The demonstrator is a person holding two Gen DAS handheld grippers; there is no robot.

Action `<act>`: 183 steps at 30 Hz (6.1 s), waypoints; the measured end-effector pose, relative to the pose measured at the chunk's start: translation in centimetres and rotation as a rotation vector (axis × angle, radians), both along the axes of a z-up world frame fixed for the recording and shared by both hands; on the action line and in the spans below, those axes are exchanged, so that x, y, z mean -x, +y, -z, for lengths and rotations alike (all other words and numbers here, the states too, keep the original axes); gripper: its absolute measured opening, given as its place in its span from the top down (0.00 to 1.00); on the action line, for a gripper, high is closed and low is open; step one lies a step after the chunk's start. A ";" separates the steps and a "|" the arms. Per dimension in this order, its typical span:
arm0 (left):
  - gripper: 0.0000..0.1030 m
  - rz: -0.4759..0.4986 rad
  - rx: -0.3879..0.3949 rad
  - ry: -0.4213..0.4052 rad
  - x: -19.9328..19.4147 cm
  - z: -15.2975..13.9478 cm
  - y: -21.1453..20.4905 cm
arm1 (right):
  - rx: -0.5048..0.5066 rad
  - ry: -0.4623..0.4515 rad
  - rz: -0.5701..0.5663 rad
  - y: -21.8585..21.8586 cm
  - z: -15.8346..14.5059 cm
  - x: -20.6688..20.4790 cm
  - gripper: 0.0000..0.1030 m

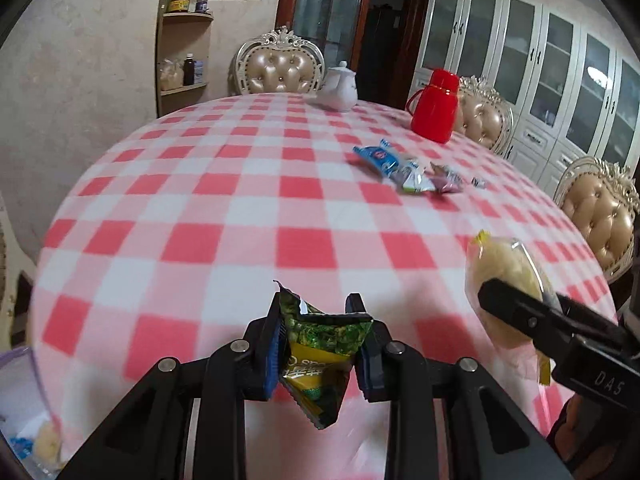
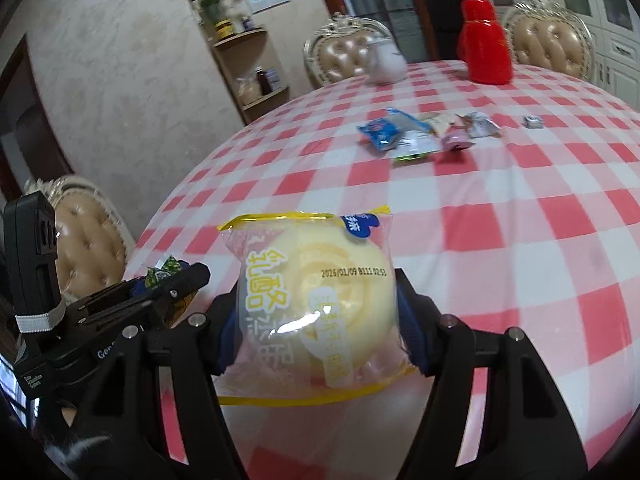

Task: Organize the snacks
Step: 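Carry the green snack with the left tool while the right tool carries the bun bag into the box, then open both tools over the box and return them to the table, then grasp the blue cartoon-printed bag with the left tool while the right tool grasps the small white candy, then carry the blue bag with the left tool while the right tool carries the candy to the box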

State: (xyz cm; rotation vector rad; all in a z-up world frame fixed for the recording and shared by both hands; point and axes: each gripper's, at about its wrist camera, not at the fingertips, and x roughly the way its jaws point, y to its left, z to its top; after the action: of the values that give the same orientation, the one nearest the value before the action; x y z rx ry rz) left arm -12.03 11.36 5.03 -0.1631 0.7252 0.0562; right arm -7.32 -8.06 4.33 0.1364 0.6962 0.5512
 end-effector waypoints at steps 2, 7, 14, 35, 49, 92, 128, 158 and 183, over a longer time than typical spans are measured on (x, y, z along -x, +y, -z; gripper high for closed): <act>0.71 -0.018 -0.027 -0.002 1.7 -0.1 0.9 | 0.012 -0.010 -0.019 0.8 0.0 0.9 0.33; 0.71 -0.052 -0.046 -0.010 5.0 -0.7 3.1 | 0.032 -0.004 -0.071 2.8 0.6 2.4 0.33; 0.70 -0.131 -0.085 -0.014 10.0 -1.0 6.9 | 0.066 -0.006 -0.202 7.6 1.3 5.6 0.33; 0.70 -0.355 -0.117 0.032 20.7 1.3 17.0 | 0.228 -0.141 -0.679 20.3 2.4 19.6 0.33; 0.33 -0.505 -0.255 0.093 22.7 1.5 19.0 | 0.220 -0.099 -0.862 22.3 3.3 22.5 0.31; 0.14 -0.069 0.253 0.136 -31.9 2.3 -6.1 | 0.071 0.080 0.210 -12.8 0.9 -8.2 0.14; 0.46 -0.063 0.368 0.066 -22.7 2.8 2.1 | 0.114 0.143 0.495 -16.1 1.9 -30.1 0.34; 0.46 -0.047 0.350 0.097 -23.0 2.3 2.9 | 0.116 0.102 0.246 -9.3 0.6 -20.6 0.63; 0.46 -0.121 0.184 -0.040 -6.1 0.4 1.8 | -0.014 0.009 0.028 -0.7 0.6 -2.9 0.63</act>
State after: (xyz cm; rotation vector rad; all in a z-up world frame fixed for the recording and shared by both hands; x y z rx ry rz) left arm -5.96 13.20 4.67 -0.3834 0.6798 0.1014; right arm -4.45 -8.78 3.74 0.1615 0.6981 0.5287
